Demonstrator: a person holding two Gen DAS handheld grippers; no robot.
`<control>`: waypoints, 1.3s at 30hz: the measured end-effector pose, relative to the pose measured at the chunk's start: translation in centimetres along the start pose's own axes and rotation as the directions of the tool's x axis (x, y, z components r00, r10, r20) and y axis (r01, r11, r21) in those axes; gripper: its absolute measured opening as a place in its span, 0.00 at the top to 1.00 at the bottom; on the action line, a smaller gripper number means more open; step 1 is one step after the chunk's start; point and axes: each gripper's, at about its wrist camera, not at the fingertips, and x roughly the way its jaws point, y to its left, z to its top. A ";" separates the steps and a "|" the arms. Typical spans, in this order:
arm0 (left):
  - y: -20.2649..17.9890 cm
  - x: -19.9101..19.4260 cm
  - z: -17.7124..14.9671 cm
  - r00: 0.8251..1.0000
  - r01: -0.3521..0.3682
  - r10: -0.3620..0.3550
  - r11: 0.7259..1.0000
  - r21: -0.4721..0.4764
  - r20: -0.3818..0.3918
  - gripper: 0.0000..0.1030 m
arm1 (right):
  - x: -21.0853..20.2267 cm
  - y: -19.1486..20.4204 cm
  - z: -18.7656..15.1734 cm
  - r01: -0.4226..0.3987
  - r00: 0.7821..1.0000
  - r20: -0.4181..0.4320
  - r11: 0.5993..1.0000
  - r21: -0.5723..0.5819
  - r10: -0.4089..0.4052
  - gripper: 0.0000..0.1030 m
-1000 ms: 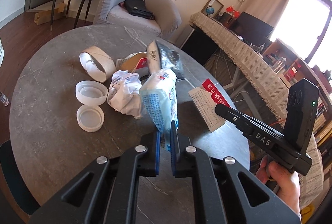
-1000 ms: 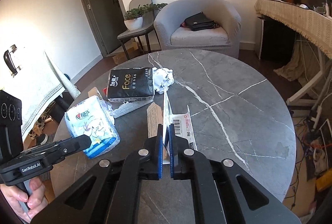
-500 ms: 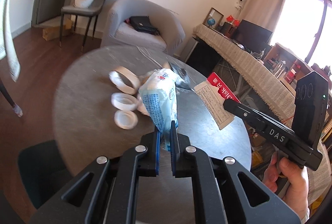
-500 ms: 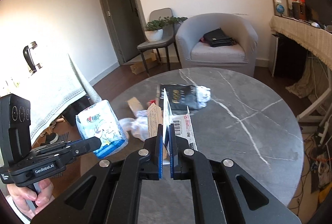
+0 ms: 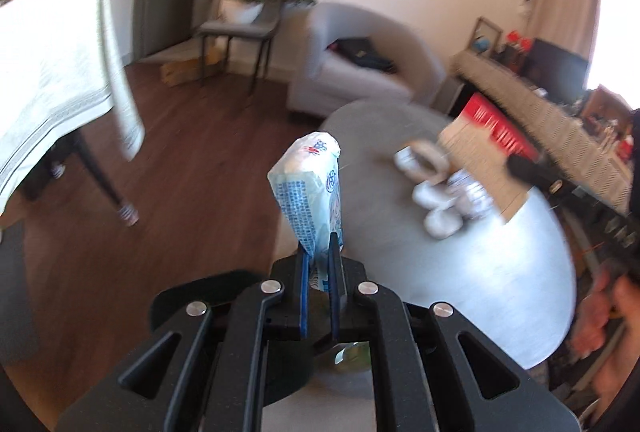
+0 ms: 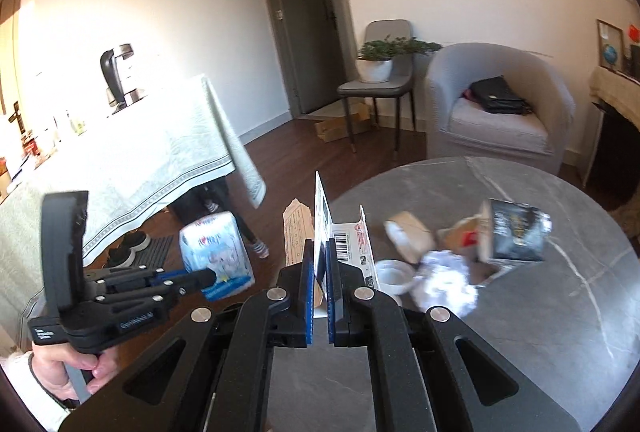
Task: Collect trash
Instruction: 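Carry both items to the green bin and open both grippers over it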
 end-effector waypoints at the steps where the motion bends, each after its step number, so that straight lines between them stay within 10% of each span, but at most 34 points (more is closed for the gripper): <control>1: 0.9 0.2 -0.3 1.000 -0.013 0.013 1.000 -0.009 -0.017 0.91 | 0.3 0.5 0.0 -0.008 1.000 -0.002 1.000 -0.004 0.008 0.96; 25: 14.2 5.2 -7.2 0.931 -0.078 0.039 0.993 -0.093 -0.364 0.79 | 13.2 13.7 -0.9 -0.121 0.975 -0.202 0.987 -0.110 0.097 0.95; 39: 17.8 0.0 -4.2 0.980 -0.098 0.076 0.988 -0.118 -0.184 0.71 | 19.5 16.0 -4.7 -0.112 0.934 -0.352 0.985 -0.129 0.060 0.96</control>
